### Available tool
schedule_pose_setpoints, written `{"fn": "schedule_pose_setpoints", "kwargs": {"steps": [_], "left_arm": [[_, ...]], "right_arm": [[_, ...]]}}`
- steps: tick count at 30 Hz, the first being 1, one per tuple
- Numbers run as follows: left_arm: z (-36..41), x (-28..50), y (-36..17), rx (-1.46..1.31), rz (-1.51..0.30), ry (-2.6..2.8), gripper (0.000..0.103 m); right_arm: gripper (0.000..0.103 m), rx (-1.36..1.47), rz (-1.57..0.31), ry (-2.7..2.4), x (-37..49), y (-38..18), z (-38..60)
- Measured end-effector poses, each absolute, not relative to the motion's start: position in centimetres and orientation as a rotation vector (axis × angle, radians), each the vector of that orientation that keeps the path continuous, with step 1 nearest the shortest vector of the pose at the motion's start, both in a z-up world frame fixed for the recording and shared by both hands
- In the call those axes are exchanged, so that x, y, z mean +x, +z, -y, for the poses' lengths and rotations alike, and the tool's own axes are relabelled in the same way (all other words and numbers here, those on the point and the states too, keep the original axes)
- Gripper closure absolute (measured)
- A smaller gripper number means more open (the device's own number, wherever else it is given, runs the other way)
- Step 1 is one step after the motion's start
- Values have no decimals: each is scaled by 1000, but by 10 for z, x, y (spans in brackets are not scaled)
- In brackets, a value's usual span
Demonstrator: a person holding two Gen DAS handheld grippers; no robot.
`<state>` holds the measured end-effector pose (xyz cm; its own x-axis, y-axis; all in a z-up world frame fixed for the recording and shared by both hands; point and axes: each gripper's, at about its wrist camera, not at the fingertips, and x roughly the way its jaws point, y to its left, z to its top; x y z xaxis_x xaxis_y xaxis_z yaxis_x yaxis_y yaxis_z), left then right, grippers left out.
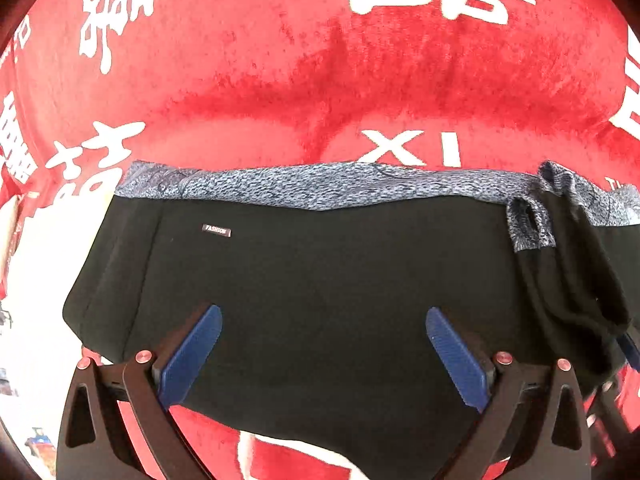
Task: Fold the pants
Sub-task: 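Grasp the trousers' cuff end with the right tool and lift it, then fold the cuff end over onto the waistband half and release the right tool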
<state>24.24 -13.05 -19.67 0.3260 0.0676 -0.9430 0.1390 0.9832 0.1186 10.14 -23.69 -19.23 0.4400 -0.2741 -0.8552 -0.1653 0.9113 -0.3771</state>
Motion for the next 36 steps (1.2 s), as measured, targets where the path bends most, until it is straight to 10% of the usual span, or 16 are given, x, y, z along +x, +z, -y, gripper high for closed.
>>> {"fn": "schedule_pose_setpoints", "kwargs": {"steps": [19,24,29,36], "left_arm": [[238,241,-141,70,-1295,-583,1],[256,240,-155,72,-1358,-640,22],[267,238,-175,61,-1467,-682,98],[254,217,-160,65,-1486,-698,98]], "right_arm": [[56,186,-1181,-194,69,-131,380],[56,250,-1183,-202,67,-134,391],[56,276,-1181,-205,61,-136,401],[57,325,-1172,-221,55,-127,417]]}}
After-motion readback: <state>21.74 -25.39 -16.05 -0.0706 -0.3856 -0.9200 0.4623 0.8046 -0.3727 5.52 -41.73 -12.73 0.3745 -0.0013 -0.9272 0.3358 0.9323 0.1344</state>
